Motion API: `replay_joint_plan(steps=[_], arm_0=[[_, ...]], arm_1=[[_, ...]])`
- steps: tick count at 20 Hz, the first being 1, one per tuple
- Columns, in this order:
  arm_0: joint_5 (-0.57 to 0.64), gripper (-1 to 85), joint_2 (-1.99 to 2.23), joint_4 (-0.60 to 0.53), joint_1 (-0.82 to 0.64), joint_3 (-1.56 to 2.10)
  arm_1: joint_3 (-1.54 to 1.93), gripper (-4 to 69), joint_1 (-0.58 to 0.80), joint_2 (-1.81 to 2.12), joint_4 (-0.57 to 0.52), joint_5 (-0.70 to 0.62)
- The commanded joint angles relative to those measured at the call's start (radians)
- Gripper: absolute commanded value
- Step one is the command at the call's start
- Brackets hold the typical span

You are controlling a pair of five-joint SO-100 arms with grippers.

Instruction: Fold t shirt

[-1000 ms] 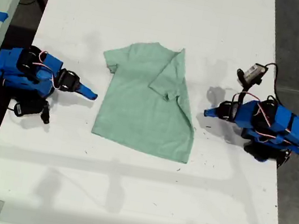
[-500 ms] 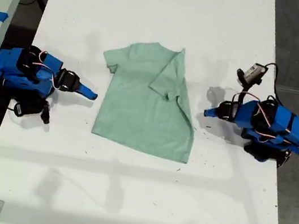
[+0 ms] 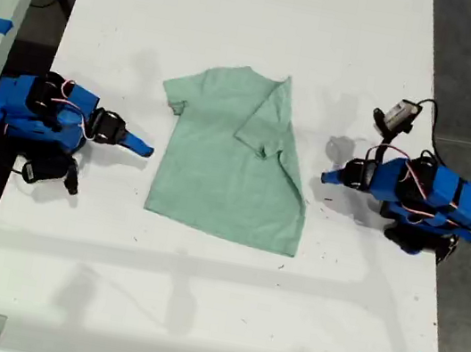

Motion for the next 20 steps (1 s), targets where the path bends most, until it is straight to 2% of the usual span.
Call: replay_joint_plan(steps=[1, 7, 9, 11, 12, 15, 16, 17, 20], arm_0=[[0.0, 4.1, 0.006, 0.002, -0.012, 0.003], [-0.021, 4.3, 0.006, 0.005, 0.028, -0.005], [-0.218, 4.3, 0.006, 0.009, 0.109, -0.021], [-0.282, 4.4, 0.006, 0.023, 0.164, -0.014], [-0.411, 4.6, 0.006, 0.031, 0.167, -0.009], [-0.532, 11.1, 0.006, 0.008, 0.118, -0.021], [-0.503, 10.6, 0.006, -0.031, 0.092, -0.021], [-0.411, 1.2, 0.006, -0.083, 0.06, -0.029], [-0.224, -0.1, 0.008, -0.222, 0.018, -0.04]], arm_1=[[0.054, 0.2, -0.009, 0.017, -0.009, 0.002], [0.054, 0.2, -0.011, 0.017, -0.009, 0.0], [0.054, 0.2, -0.011, 0.017, -0.011, -0.002], [0.054, 0.2, -0.012, 0.017, -0.012, -0.005], [0.054, 0.2, -0.011, 0.017, -0.012, -0.006], [0.054, 0.2, -0.009, 0.017, -0.012, -0.008], [0.054, 0.2, -0.009, 0.017, -0.014, -0.009], [0.054, 0.2, -0.009, 0.017, -0.014, -0.009], [0.054, 0.2, -0.011, 0.017, -0.014, -0.012]])
